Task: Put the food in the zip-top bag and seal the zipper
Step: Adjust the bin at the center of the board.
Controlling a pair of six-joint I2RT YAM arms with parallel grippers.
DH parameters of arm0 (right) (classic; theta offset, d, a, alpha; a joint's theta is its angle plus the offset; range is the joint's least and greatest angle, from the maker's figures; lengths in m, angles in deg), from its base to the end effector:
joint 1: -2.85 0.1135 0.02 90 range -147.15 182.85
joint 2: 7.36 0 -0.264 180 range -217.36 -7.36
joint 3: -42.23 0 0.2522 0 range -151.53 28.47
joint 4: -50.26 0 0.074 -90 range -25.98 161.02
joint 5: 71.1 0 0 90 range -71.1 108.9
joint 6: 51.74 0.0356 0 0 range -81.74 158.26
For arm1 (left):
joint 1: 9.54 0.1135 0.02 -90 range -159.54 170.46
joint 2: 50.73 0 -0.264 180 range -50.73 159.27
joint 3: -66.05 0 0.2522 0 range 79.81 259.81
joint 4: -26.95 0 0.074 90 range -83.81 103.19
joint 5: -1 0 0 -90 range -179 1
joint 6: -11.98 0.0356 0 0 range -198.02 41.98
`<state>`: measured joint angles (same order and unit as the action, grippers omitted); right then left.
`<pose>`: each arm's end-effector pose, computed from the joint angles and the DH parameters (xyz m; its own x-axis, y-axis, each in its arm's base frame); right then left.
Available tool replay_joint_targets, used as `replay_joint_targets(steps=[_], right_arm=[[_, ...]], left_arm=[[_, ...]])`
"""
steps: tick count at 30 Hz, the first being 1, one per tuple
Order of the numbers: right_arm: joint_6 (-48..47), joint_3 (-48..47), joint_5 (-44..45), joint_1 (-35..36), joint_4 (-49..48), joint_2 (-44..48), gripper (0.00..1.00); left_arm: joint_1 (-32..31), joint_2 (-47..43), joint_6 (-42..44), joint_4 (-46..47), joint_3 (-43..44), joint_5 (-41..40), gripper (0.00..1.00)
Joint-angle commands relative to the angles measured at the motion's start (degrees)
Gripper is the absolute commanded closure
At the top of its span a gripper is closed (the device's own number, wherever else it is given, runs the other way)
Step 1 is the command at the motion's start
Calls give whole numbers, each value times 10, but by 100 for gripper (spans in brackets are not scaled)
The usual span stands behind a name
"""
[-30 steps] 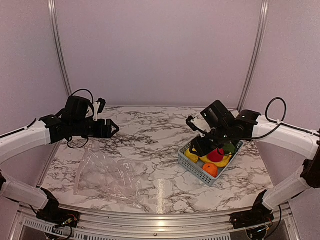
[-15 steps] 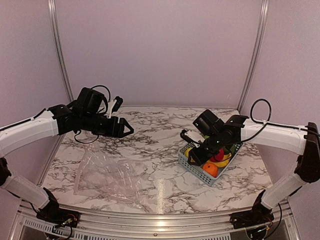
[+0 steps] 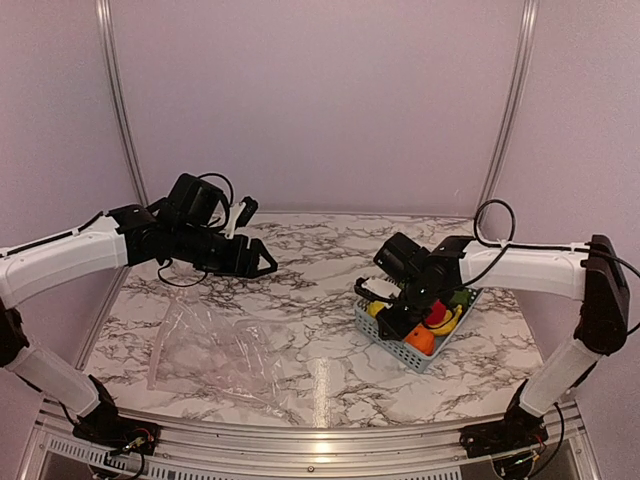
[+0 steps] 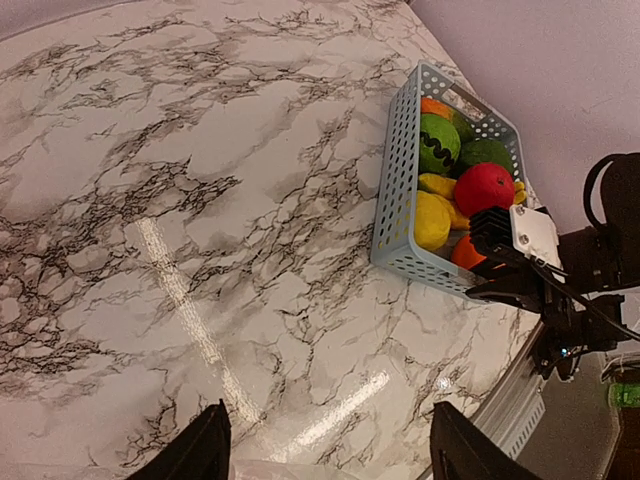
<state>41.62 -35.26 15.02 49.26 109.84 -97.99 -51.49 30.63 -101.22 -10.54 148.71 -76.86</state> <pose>0.2058 0.2197 0.2156 -0.7004 -0.6509 -0.2927 -0.6966 0.7127 0.0819 0.2332 -0.2197 0.3160 -0.7108 0.1211 -0.6929 0.5437 0.7195 -0.4321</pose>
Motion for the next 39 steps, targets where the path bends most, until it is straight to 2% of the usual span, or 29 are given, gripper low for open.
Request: replay_joint_targets(steps=[1, 6, 11, 14, 20, 22, 24, 25, 29, 31, 36, 39], right_arm=[[-30, -33, 4, 18, 29, -14, 87], [-77, -47, 20, 72, 37, -14, 99], [-116, -27, 75, 142, 45, -13, 100], [-99, -19, 158, 142, 57, 0, 100], [-79, -75, 207, 137, 115, -1, 64], [-85, -86, 176, 137, 121, 4, 56], [-89, -89, 126, 137, 107, 19, 43], [-86, -89, 104, 137, 97, 29, 40], [-31, -96, 54, 110, 34, 56, 36], [35, -104, 46, 76, 1, 59, 36], [185, -125, 79, 26, -65, 37, 39], [250, -156, 117, 18, -68, -6, 41]], left_arm=[[-7, 19, -7, -11, 22, 4, 30], [-8, 20, -37, 13, 20, -2, 30], [-9, 36, -53, 3, 37, -29, 32], [-12, 44, -58, -11, 52, -41, 31], [-18, 32, -62, -13, 49, -47, 28], [-20, 23, -62, -16, 45, -51, 28], [-21, 11, -62, -19, 38, -57, 27], [-21, 2, -62, -19, 35, -62, 27], [-21, -28, -71, -25, 17, -90, 24], [-21, -39, -79, -31, 10, -104, 21], [-21, -55, -97, -43, -10, -111, 24], [-21, -63, -114, -46, -18, -116, 25]])
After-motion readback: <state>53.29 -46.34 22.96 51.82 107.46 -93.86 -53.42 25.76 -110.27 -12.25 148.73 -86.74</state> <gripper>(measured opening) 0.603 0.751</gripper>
